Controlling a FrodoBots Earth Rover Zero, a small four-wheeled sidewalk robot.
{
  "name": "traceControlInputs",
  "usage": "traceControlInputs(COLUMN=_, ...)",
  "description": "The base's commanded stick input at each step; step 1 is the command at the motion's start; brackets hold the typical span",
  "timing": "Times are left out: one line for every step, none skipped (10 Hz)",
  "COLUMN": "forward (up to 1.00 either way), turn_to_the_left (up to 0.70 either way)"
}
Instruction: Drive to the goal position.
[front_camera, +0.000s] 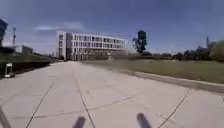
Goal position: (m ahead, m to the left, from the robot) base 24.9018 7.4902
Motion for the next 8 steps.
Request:
traceControlInputs(forward=0.70, turn_to_the_left=0.00)
traceControlInputs(forward=0.70, turn_to_the_left=0.19)
traceControlInputs(forward=0.70, turn_to_the_left=0.27)
traceControlInputs(forward=0.70, turn_to_the_left=0.27)
traceControlInputs(forward=0.70, turn_to_the_left=0.27)
traceControlInputs(forward=0.70, turn_to_the_left=0.27)
traceControlInputs(forward=0.70, turn_to_the_left=0.27)
traceControlInputs(forward=0.70, turn_to_the_left=0.27)
